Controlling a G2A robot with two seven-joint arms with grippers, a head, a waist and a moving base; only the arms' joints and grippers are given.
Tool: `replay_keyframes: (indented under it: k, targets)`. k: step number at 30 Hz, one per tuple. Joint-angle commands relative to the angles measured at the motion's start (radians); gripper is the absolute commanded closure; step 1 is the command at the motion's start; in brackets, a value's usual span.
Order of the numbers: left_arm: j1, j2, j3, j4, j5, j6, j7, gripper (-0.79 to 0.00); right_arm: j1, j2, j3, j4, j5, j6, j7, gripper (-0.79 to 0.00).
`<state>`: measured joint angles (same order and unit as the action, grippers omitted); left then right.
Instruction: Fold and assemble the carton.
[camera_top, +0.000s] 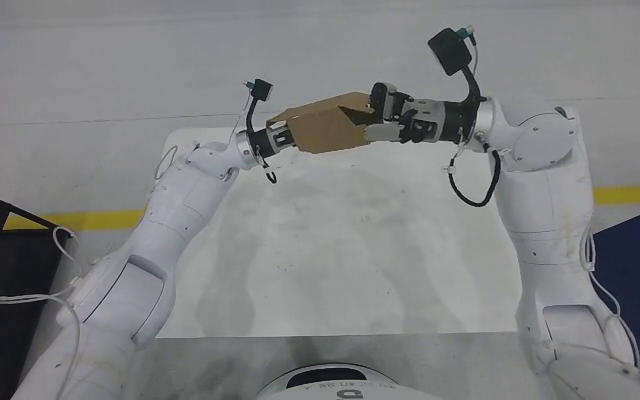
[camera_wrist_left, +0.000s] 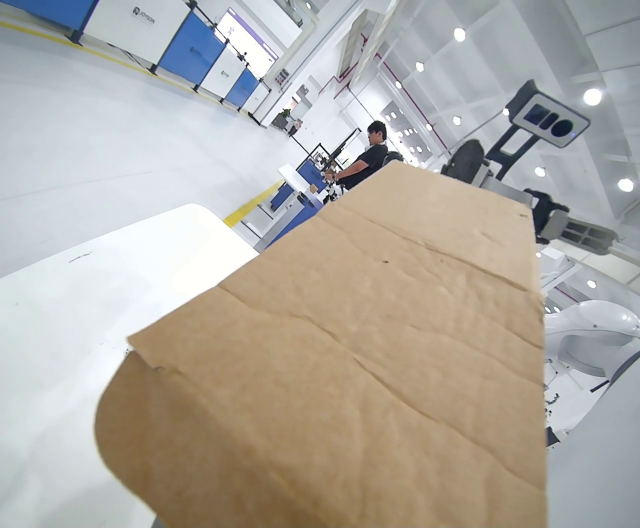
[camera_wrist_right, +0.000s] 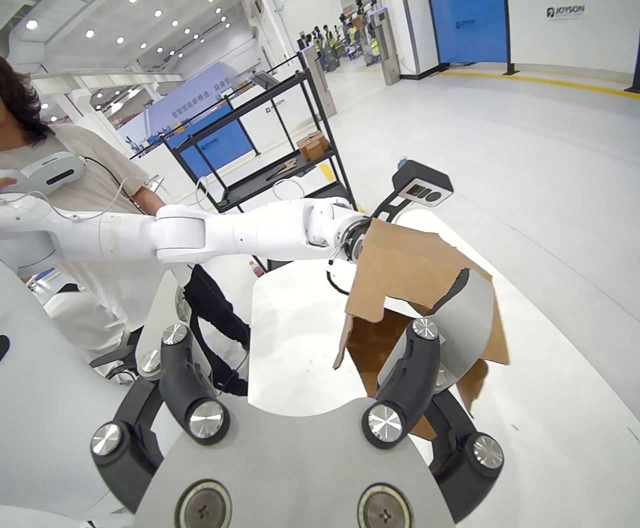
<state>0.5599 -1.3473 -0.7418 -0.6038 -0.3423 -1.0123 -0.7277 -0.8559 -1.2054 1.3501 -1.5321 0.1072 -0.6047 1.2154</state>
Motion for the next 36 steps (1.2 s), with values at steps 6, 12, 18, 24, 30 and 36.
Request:
replay_keyframes:
  k: [6,12,18,24,30,36]
  targets:
    - [-0.01,-0.012,-0.007,0.02,0.031,0.0,0.004,0.0,0.044,0.014,-0.075,0.044,0.012,-0.004,-0.004,-0.785]
    - [-0.02,-0.016,-0.013,0.021,0.097,0.0,0.008,0.0,0.071,0.032,-0.107,0.076,0.036,0.0,0.0,-0.785]
    - [-0.023,-0.017,-0.022,0.013,0.161,0.0,0.023,0.0,0.099,0.054,-0.158,0.091,0.11,0.061,0.061,-0.785]
    - [-0.016,-0.018,-0.033,0.001,0.199,0.0,0.047,0.0,0.118,0.079,-0.223,0.1,0.13,0.085,0.085,-0.785]
    - [-0.01,-0.022,-0.041,-0.003,0.213,0.0,0.055,0.0,0.148,0.102,-0.258,0.124,0.142,0.056,0.056,-0.785]
    - [-0.003,-0.025,-0.052,0.003,0.198,0.0,0.049,0.0,0.147,0.133,-0.232,0.122,0.169,0.016,0.016,-0.785]
